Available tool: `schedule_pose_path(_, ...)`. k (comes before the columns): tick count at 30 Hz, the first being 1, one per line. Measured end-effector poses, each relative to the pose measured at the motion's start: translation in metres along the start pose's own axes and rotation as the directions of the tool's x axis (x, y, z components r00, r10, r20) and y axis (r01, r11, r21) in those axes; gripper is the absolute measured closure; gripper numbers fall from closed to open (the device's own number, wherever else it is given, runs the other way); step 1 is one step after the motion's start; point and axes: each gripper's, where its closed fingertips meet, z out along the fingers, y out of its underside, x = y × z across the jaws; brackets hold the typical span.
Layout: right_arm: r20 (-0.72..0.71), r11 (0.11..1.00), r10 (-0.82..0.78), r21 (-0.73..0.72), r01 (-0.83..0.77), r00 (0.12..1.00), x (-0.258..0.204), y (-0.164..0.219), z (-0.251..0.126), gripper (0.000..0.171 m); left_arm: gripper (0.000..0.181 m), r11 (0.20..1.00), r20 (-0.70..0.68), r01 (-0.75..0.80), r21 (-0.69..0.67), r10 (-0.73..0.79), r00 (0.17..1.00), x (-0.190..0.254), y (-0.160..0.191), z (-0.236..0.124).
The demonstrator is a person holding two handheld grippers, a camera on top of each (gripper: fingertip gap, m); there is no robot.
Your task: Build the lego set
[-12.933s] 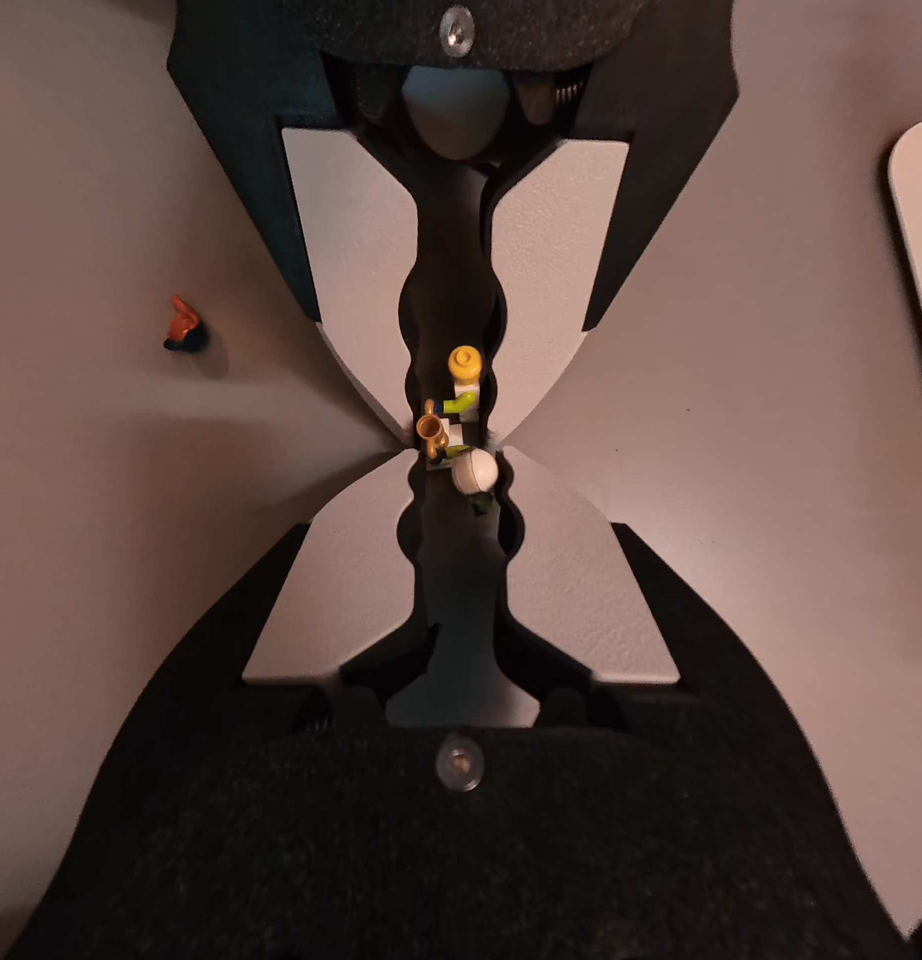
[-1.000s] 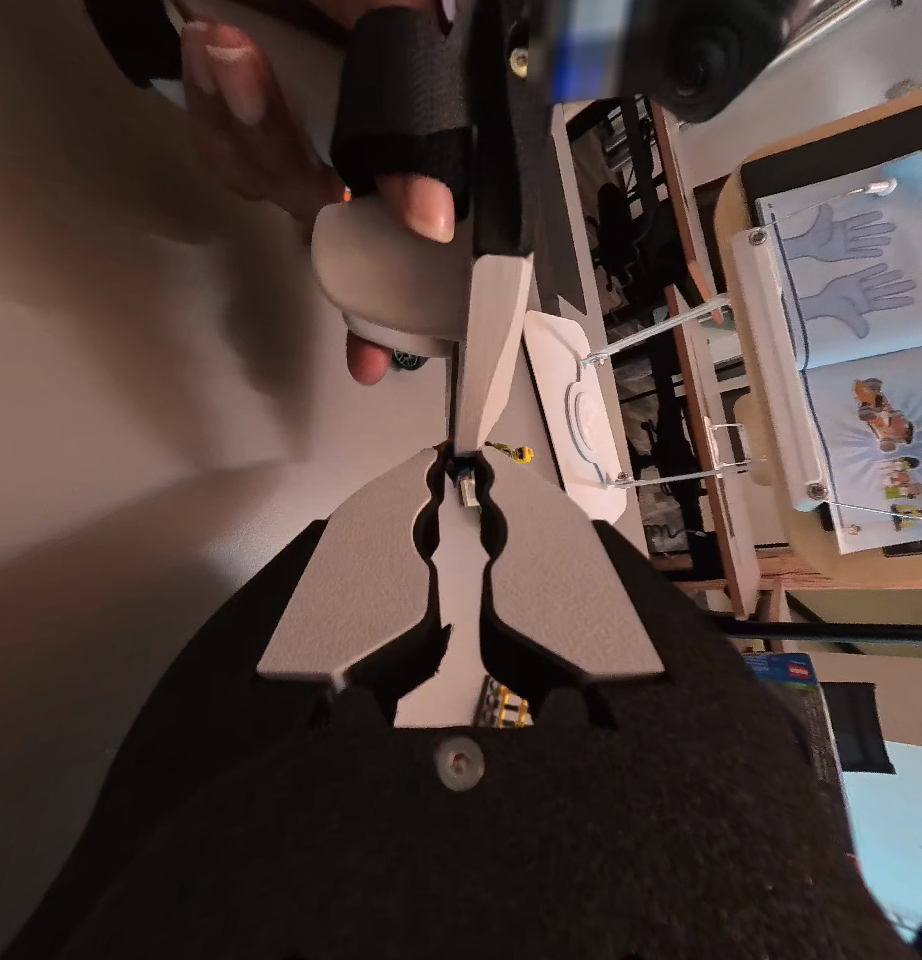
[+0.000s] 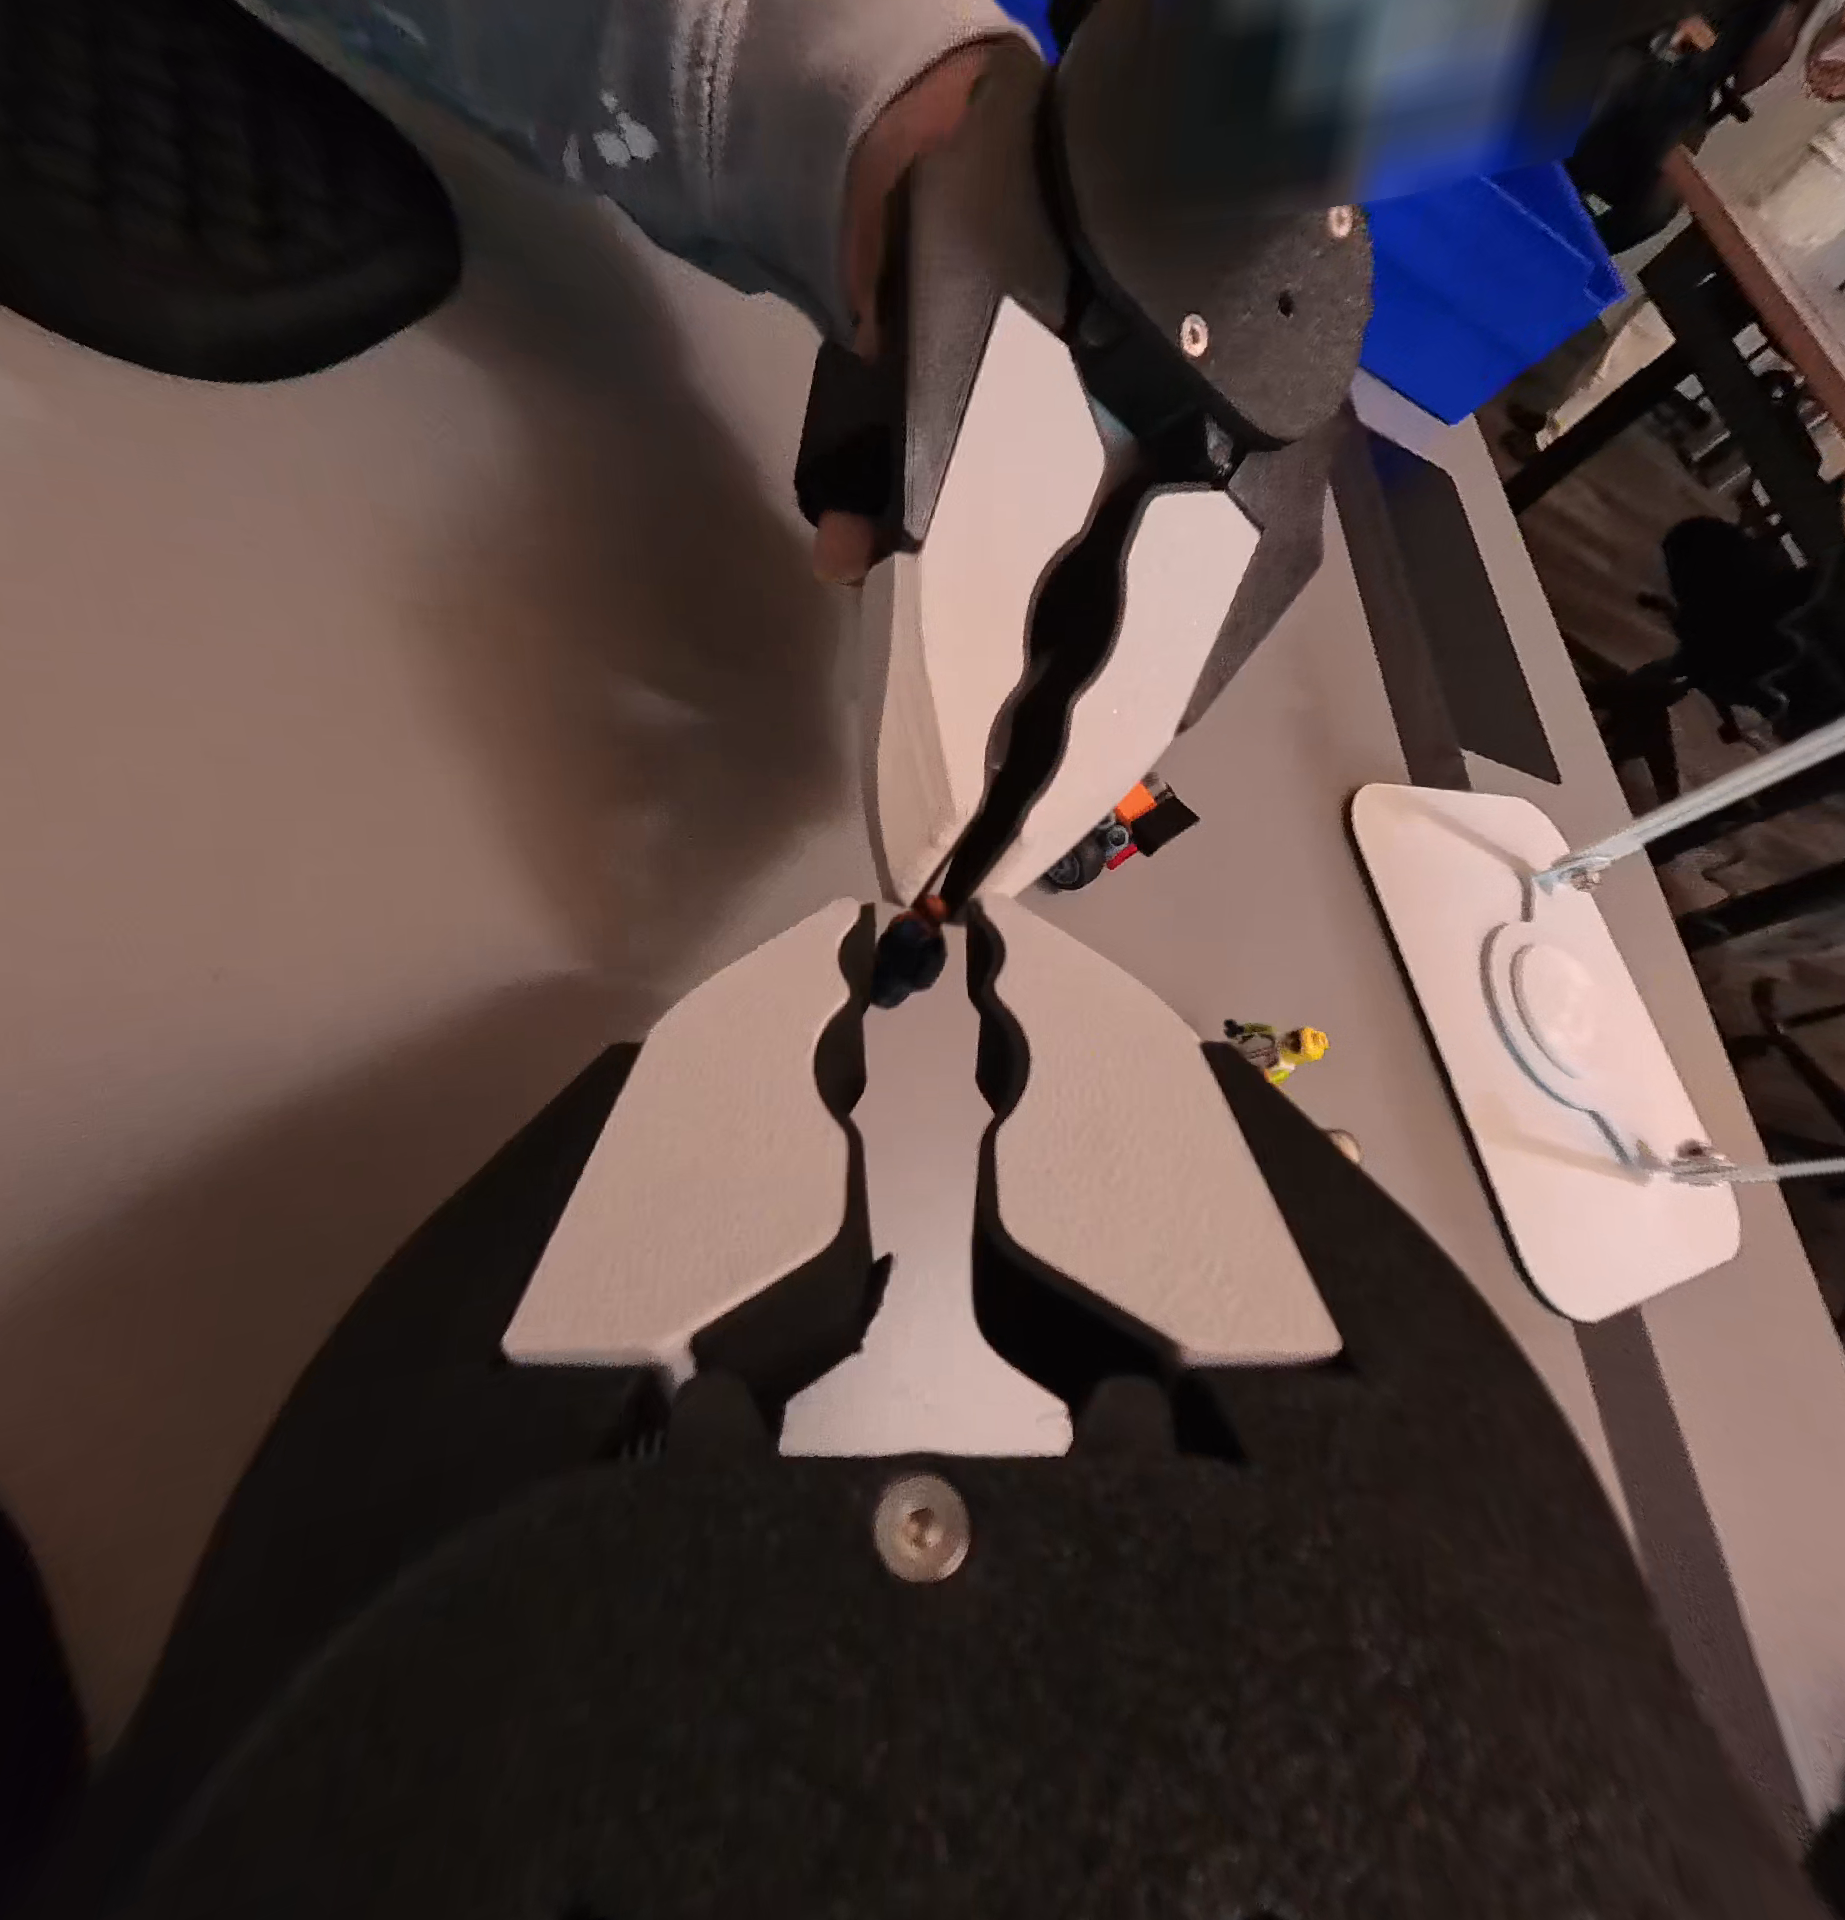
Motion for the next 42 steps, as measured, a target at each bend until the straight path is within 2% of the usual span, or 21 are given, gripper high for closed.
schedule_pose_path(5,-0.043,0.999,-0.002,-0.038,0.001,0.999,0.002,0.009,0.004,0.16,0.176,1.0,0.02,0.01,-0.029,-0.009,1.0,-0.007,0.004,0.002)
schedule_pose_path(9,-0.04,0.998,0.056,-0.017,-0.056,0.998,0.001,0.012,0.003,0.158,0.177,1.0,0.014,0.0,-0.024,0.0,1.0,-0.005,0.007,0.002)
schedule_pose_path(12,0.02,0.992,0.125,-0.028,-0.124,0.992,-0.004,0.018,0.005,0.151,0.177,1.0,0.001,-0.014,-0.011,0.014,1.0,-0.002,0.007,0.002)
schedule_pose_path(16,0.119,0.976,0.216,0.005,-0.218,0.969,-0.009,0.014,0.006,0.151,0.177,0.998,-0.003,-0.049,-0.034,0.049,0.999,0.0,0.01,0.003)
schedule_pose_path(19,0.132,0.971,0.237,-0.012,-0.237,0.963,-0.006,0.013,0.007,0.158,0.177,0.998,-0.012,-0.054,-0.032,0.054,0.998,0.0,0.01,0.002)
schedule_pose_path(23,0.124,0.958,0.286,-0.059,-0.281,0.95,0.0,0.014,0.01,0.159,0.177,0.999,0.008,-0.047,-0.014,0.047,0.999,-0.006,0.01,-0.001)
schedule_pose_path(24,0.118,0.951,0.308,-0.073,-0.301,0.944,0.002,0.015,0.01,0.159,0.176,0.999,0.022,-0.045,-0.008,0.045,0.999,-0.008,0.009,-0.002)
schedule_pose_path(26,0.086,0.935,0.348,-0.1,-0.34,0.933,0.009,0.02,0.009,0.159,0.161,0.999,0.058,-0.038,0.001,0.038,0.998,-0.017,0.008,-0.008)
schedule_pose_path(28,0.047,0.92,0.382,-0.115,-0.375,0.923,0.016,0.026,0.006,0.159,0.157,0.999,0.159,-0.032,-0.004,0.032,0.987,-0.039,0.006,-0.018)
schedule_pose_path(32,-0.012,0.9,0.413,-0.145,-0.41,0.911,0.028,0.035,-0.001,0.159,0.152,0.99,0.329,-0.071,-0.125,0.109,0.938,-0.096,0.006,-0.038)
schedule_pose_path(37,-0.041,0.896,0.415,-0.156,-0.416,0.909,0.027,0.036,-0.009,0.159,0.145,0.949,0.239,-0.038,-0.314,0.118,0.964,-0.132,0.022,-0.026)
schedule_pose_path(42,-0.065,0.883,0.437,-0.161,-0.442,0.897,0.024,0.047,-0.017,0.159,0.154,0.905,0.209,0.017,-0.424,0.079,0.975,-0.146,0.037,-0.004)
